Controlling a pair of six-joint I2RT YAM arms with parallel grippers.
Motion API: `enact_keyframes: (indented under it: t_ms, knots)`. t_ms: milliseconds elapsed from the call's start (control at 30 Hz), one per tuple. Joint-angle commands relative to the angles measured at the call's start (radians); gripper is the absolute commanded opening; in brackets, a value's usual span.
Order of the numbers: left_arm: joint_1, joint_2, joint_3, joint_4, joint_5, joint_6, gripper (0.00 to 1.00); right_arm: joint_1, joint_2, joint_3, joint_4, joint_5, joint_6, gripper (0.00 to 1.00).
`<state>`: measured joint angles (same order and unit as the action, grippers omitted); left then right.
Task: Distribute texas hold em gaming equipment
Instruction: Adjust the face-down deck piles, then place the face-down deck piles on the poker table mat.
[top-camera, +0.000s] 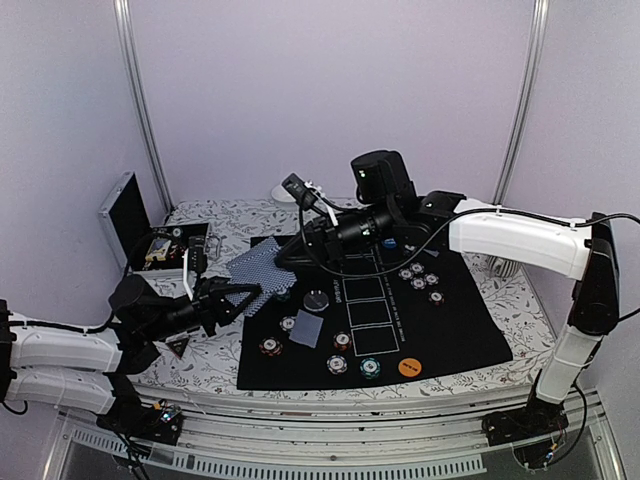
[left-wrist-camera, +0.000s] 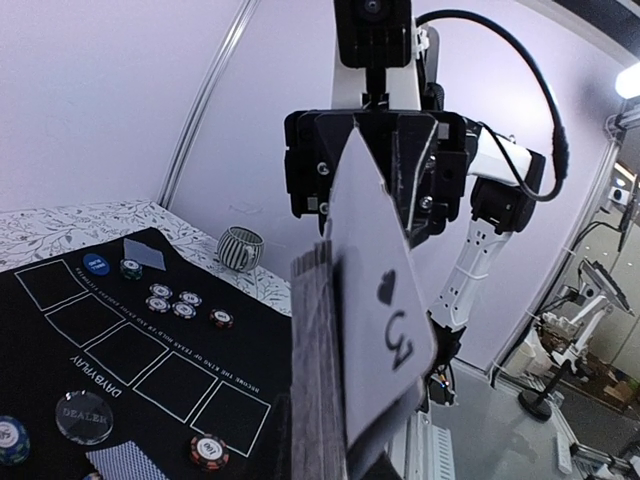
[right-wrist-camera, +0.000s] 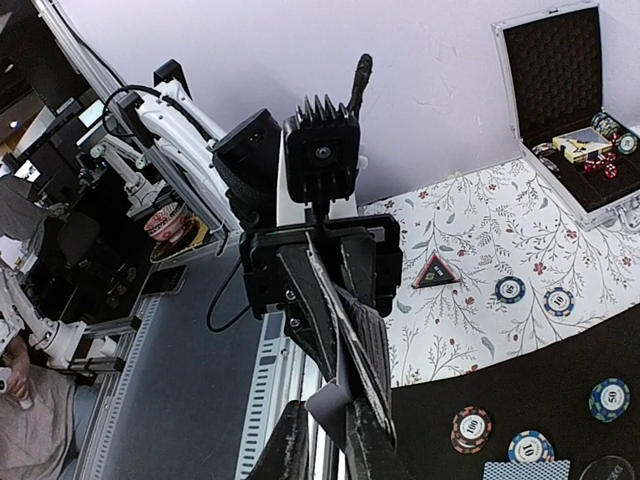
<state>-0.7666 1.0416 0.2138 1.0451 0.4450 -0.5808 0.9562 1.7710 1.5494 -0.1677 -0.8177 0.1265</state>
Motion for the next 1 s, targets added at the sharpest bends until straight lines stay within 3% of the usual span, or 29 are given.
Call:
enact_keyframes:
  t_ms: [0,67,133,433,567,767,967]
  knots:
    - [0.002,0.001,-0.003,0.058,0.001,-0.01,0.0,0.028,0.033,0.021,-0.026,0.009,-0.008,0.21]
    - [0.002,0.0,-0.002,0.054,-0.008,-0.01,0.0,0.027,0.023,0.012,-0.032,0.089,-0.008,0.36]
    - [0.001,0.0,-0.003,0.047,-0.014,-0.009,0.0,0.027,0.009,0.0,-0.03,0.16,-0.008,0.39]
    - [0.001,0.005,0.001,0.038,0.001,-0.005,0.0,0.059,-0.006,-0.024,0.011,0.378,-0.027,0.32]
    - [0.001,0.003,-0.002,0.026,0.002,0.001,0.0,0.06,-0.047,-0.08,0.099,0.498,-0.002,0.21]
    - [-0.001,-0.003,0.001,0.02,-0.003,0.011,0.0,0.074,-0.01,-0.065,0.107,0.462,-0.013,0.12]
    - [-0.001,-0.003,-0.005,0.025,-0.005,0.009,0.0,0.079,0.029,-0.042,0.086,0.272,-0.044,0.03]
